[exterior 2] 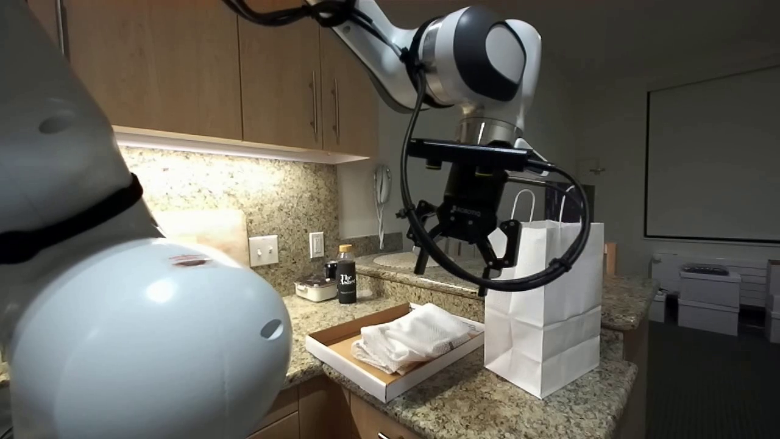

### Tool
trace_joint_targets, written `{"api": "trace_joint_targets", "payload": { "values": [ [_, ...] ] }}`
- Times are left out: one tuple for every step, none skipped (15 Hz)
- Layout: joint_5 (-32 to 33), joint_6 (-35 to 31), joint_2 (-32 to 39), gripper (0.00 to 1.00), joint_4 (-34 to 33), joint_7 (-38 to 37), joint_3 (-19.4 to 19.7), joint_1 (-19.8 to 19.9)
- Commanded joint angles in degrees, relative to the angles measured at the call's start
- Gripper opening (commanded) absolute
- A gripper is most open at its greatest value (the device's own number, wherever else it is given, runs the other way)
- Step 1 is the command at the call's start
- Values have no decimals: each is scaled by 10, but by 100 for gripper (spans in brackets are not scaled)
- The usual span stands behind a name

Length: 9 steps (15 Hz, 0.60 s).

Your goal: Pick up one towel and put it in the white bag.

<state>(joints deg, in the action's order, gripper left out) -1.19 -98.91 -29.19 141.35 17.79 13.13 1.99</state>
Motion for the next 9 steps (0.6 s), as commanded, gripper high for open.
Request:
{"api": "trace_joint_targets", "payload": {
  "values": [
    [-30,-13,-47,100,30,-58,-62,-10],
    [-44,-18,-56,100,32,-82,-83,-18],
    [-61,-18,-59,100,28,-103,-97,-25],
    [-83,-25,-64,100,23,-140,-121,-36],
    [-101,-42,-66,100,20,-179,-143,-43],
    [-119,-70,-63,100,12,-237,-176,-49],
    [-124,-96,-54,100,2,-277,-204,-56],
    [-120,-131,-38,100,-12,-324,-237,-60],
    [-109,-163,-26,100,-24,-367,-263,-60]
  ]
}}
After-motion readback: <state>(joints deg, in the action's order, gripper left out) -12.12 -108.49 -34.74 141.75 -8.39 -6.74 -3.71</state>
